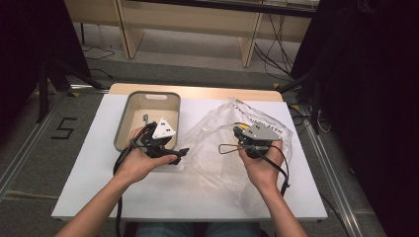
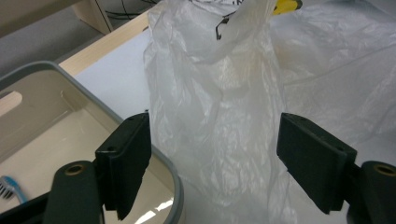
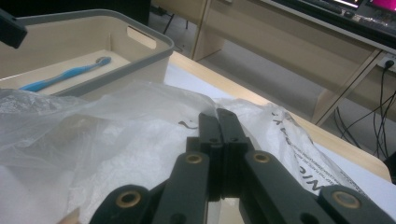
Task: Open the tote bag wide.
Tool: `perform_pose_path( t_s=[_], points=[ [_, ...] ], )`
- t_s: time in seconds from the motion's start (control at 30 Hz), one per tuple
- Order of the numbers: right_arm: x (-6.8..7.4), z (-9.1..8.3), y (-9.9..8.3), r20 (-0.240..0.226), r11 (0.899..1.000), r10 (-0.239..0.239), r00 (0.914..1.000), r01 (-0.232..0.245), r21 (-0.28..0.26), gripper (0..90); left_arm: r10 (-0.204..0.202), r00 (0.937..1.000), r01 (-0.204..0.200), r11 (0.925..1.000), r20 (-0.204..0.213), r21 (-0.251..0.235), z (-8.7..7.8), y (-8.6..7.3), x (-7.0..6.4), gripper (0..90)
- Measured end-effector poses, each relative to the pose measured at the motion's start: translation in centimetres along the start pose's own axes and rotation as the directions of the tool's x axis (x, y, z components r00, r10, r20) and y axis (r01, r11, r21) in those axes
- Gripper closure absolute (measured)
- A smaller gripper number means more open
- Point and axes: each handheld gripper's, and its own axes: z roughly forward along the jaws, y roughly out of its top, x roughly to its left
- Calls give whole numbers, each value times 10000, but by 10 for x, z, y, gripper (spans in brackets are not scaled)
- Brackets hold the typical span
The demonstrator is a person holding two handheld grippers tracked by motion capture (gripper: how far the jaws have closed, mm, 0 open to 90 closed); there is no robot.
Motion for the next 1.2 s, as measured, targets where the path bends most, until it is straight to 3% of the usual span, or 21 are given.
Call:
perform_pose_path(
  t_s=[0.43, 0.77, 1.1, 1.2],
  points=[
    [-3, -2, -2, 78, 10000, 94, 9999, -94, -33, 900, -792, 9963, 789, 9968, -330, -105, -15, -13, 22, 236],
    [-2, -1, -2, 47, 9998, 180, 9998, -180, 5, 900, -1059, 9930, 1056, 9944, -519, -85, -22, -16, 35, 226],
    [-2, -2, -2, 70, 9998, 208, 9998, -208, -31, 900, -1438, 9855, 1456, 9892, -906, 139, -21, -24, 49, 235],
    [-2, -2, -2, 63, 9998, 216, 9997, -215, -35, 900, -1637, 9805, 1657, 9861, -1088, 96, -22, -27, 55, 238]
  ],
)
